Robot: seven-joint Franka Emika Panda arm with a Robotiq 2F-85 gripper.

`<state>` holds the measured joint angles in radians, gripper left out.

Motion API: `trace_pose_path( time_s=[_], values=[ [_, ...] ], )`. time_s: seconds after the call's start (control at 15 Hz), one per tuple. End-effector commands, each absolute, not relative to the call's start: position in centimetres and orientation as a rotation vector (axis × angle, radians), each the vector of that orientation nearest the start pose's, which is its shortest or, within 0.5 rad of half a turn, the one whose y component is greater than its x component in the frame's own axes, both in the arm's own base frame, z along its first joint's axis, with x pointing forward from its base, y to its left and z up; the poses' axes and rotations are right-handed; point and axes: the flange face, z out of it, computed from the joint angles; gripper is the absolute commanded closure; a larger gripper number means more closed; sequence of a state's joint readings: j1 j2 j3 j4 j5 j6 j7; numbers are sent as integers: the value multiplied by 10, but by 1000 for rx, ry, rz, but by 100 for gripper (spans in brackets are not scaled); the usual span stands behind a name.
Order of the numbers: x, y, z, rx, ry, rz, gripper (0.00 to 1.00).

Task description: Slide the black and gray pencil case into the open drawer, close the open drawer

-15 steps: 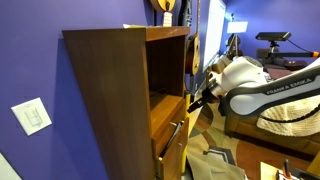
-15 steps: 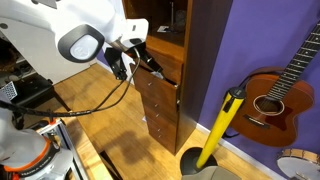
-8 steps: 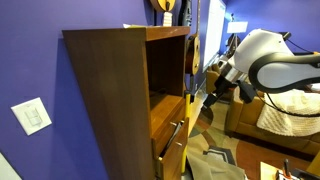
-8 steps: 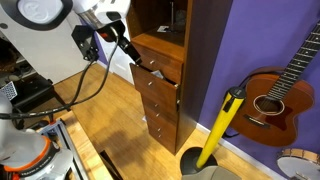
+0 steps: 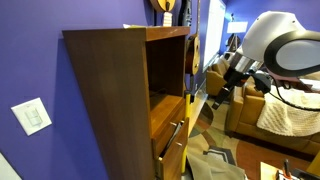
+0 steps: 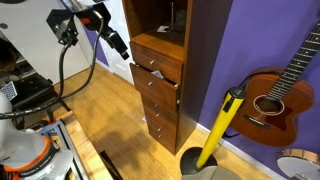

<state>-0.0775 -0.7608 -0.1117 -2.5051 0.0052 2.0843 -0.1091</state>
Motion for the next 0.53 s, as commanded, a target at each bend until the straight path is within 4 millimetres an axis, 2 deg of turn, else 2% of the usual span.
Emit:
trace_pose_path(
  time_s=[0.0, 0.07, 0.13, 0.47],
  values=[
    [336, -72, 567, -3097, 45, -458, 0],
    [334, -73, 569, -3103, 45, -445, 0],
    [341, -73, 566, -3082, 68, -483, 0],
    [339, -73, 568, -3090, 62, -470, 0]
  ],
)
